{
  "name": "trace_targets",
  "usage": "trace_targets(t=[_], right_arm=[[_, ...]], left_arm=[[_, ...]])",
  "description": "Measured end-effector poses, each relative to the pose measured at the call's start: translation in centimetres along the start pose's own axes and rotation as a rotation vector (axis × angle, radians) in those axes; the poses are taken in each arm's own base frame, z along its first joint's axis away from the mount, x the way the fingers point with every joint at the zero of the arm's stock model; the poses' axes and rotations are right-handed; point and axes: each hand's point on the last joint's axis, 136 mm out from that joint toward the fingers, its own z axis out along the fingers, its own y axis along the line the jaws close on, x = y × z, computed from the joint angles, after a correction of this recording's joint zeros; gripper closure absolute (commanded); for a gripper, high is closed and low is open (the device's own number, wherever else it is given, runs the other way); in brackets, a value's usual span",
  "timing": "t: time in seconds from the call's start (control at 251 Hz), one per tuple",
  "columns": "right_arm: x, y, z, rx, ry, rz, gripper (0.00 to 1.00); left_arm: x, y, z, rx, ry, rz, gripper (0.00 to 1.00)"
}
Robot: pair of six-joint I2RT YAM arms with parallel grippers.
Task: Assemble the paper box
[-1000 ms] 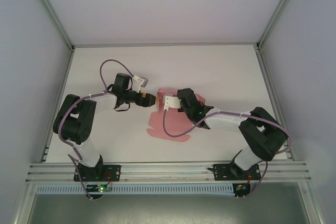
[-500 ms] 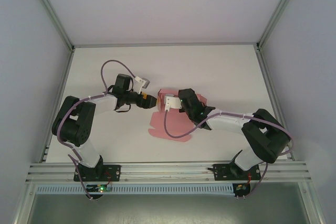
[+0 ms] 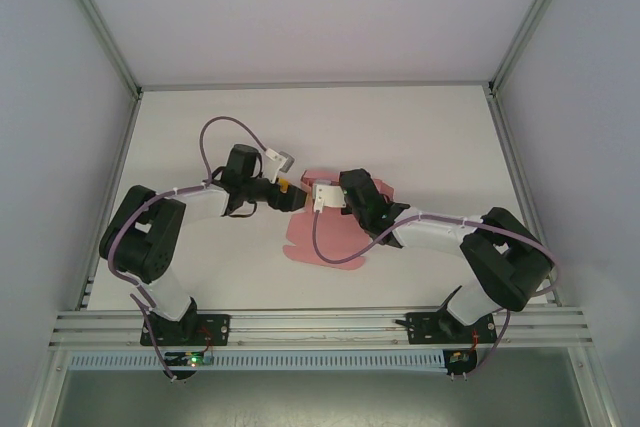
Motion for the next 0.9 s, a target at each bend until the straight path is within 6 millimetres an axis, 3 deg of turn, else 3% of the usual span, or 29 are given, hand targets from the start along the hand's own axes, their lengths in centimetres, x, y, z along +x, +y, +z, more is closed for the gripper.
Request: trace_targets(t=[0.212,0.567,0.73,0.902], right_arm=[[-0.5,0.2,-0.2,-0.002,-0.012,0.013,1.00],[-0.7,0.2,-0.2,-0.003,-0.017,0.014,1.00],[-1.1,0.5,-0.3,-0.006,-0.024,0.017,1.00],[-0.7,0.6,-0.1,-0.002,0.001,0.035,1.00]], left_arm=[[-0.1,1.7,0.3,-0.096,-0.012,-0.028,0.21],[0.0,1.9,0.3,-0.133,-0.030,-0.021,0.26],[-0.2,1.6,0.5,-0.127,-0.055,-0.022,0.47],[-0.6,1.2,1.9,-0.119,-0.086,-0.002,0.65]])
